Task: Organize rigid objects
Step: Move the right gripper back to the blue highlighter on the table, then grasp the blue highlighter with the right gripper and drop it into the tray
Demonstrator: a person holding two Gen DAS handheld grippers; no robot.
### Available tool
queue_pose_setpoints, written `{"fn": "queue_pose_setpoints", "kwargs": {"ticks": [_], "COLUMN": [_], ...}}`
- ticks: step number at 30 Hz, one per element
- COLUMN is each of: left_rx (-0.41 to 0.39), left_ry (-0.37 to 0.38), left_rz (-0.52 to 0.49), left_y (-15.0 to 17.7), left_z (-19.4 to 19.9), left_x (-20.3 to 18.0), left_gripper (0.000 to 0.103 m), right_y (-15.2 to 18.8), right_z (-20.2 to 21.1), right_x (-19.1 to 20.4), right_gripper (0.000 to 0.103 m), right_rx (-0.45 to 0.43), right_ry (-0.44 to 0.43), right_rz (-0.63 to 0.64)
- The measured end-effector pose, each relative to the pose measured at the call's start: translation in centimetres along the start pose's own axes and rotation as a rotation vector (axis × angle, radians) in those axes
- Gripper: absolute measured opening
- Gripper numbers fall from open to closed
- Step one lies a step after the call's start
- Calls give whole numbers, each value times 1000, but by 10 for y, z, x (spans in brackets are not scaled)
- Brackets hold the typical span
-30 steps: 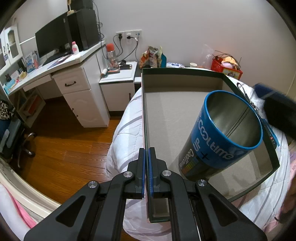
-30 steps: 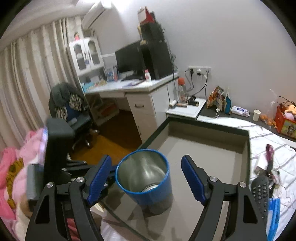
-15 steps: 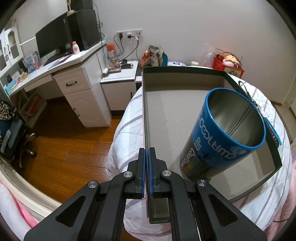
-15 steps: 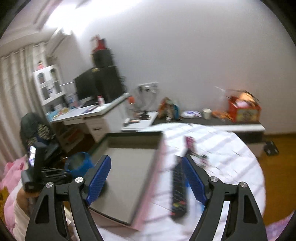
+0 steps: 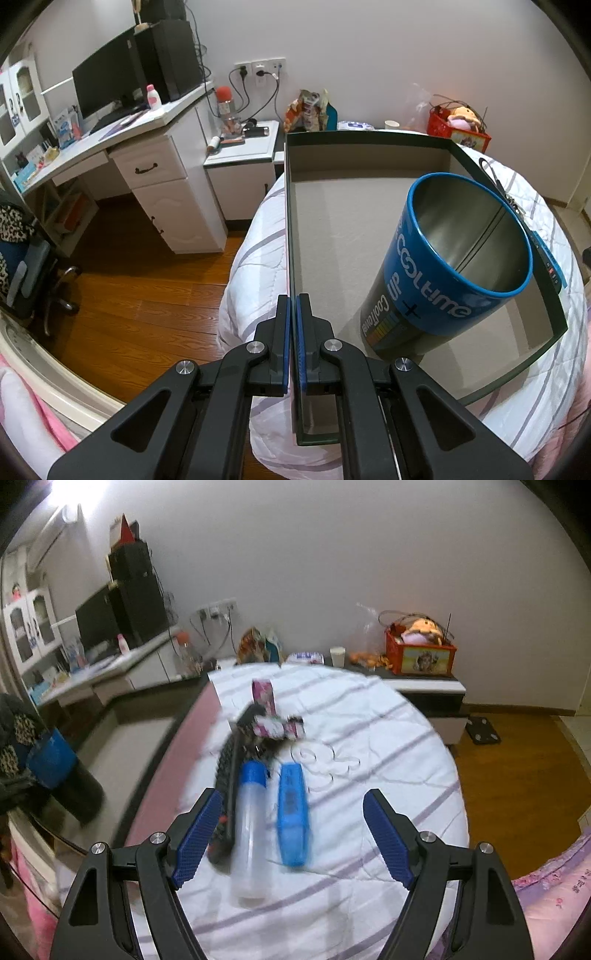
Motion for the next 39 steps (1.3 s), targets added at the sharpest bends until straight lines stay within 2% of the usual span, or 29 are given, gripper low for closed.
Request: {"fn": "queue_pose_setpoints", "kwargs": {"ticks": [3,7,11,14,16,17,18,19,24,26,27,28,35,39], "left_rx": [2,3,3,4,4,5,5,6,6,6,6,7,6,5], "left_ry": [-3,-1,-4,-5,-7,-8,-10,-12,-18,-19,-19,-19,-12,-9], "left_rz": [-3,-5,-8,-9,-10,-11,-13,-15,-16,-17,-17,-18,-17,-15], "left_y": [0,0,1,0,0,0,0,0,0,1,0,0,0,-1], "left_z": [0,0,0,0,0,0,0,0,0,1,0,0,1,0], "left_x": [0,0,0,0,0,0,-1,-1,-1,0,-1,-1,-1,-2], "left_gripper": [3,3,3,3,3,3,3,3,3,3,3,3,3,3], "right_y": [9,14,16,18,19,20,20,22,26,25,25,24,22,5], "right_z": [-11,-32,-50,-60,-65,-66,-67,-70,-72,-71,-69,-68,-58,-34], "right_x": [3,0,-3,-4,-3,-3,-4,-3,0,-1,-1,0,-2,2], "right_gripper": [81,81,80,80,80,76,62,57,54,48,31,27,27,27], "right_rx": [26,59,98,123,132,136,144,158,162,159,150,149,157,99], "right_ry": [-15,71,101,98,66,48,30,25,32,34,38,38,76,81], "right_rz": [21,88,125,144,135,123,116,124,170,175,179,181,185,167]}}
Point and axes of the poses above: each gripper's, at about its wrist camera, not at the fingertips, and z roughly against the way its jaws point, x to its left, y to its underside, the point moved 9 cm from there along -z, roughly the way its jaws point, and after that the axes turned 13 degrees about y, right-handed, at the moved point
